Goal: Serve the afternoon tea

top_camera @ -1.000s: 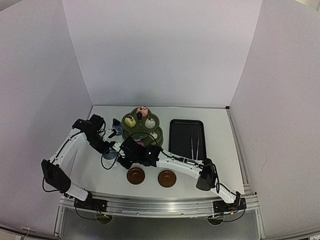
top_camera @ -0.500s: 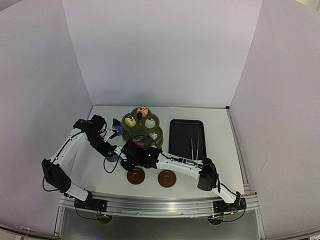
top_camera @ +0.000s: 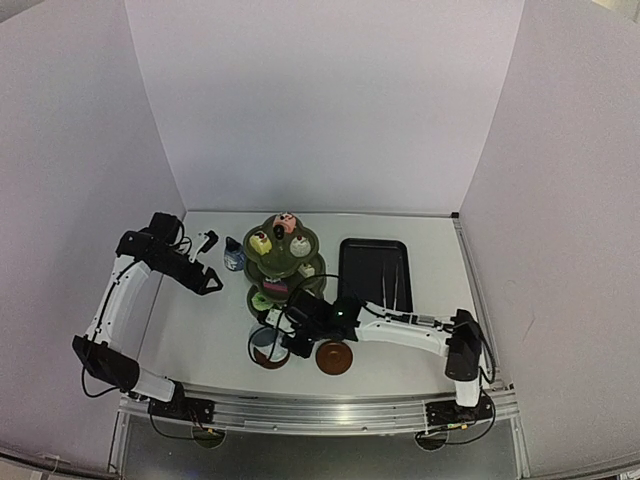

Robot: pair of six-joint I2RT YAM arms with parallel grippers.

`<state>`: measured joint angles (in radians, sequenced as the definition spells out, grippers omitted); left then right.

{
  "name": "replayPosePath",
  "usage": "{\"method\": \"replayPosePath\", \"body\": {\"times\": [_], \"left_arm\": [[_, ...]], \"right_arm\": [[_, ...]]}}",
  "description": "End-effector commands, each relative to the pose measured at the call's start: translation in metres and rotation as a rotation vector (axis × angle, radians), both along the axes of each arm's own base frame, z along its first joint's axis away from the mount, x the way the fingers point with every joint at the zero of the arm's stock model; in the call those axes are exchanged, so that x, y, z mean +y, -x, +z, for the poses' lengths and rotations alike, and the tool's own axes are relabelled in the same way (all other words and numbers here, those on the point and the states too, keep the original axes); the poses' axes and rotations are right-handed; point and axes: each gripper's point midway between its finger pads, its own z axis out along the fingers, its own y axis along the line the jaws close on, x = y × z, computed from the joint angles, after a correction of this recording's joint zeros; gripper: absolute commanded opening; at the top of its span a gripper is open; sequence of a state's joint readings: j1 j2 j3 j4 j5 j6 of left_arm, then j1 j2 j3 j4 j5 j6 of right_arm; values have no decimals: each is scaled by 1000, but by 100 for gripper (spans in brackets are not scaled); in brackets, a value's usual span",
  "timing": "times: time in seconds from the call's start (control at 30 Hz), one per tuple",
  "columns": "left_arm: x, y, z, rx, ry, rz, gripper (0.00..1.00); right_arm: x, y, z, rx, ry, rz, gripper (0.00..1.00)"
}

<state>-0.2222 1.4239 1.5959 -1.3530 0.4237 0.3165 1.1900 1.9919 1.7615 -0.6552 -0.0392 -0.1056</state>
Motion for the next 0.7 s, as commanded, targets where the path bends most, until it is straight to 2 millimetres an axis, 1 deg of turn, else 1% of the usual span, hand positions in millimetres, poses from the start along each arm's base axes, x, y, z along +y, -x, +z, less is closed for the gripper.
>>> {"method": "replayPosePath", "body": {"times": [0.0,0.03,0.13,0.23,0.27,0.37,0.5,0.67], "left_arm": [[5,23,-1,97,38,17,89],[7,21,-2,98,33,26,89],[14,19,-10,110,14,49,89],[18,19,-18,124,-9,54,89],[19,18,-20,126,-17,53,89],[21,17,-25,137,-33,56,89],[23,17,-34,164,-52,60,88],[24,19,-41,193,-60,51,89]], "right_arm": [[-38,12,71,-49,-240,138,0],[-49,12,73,-42,-265,144,0],[-90,5,66,-126,-315,150,0],[-119,-2,54,-195,-337,141,0],[-126,-5,50,-195,-344,134,0],[-135,-5,30,-179,-336,146,0],[-137,-3,10,-154,-328,163,0],[-144,-4,-13,-173,-300,154,0]]}}
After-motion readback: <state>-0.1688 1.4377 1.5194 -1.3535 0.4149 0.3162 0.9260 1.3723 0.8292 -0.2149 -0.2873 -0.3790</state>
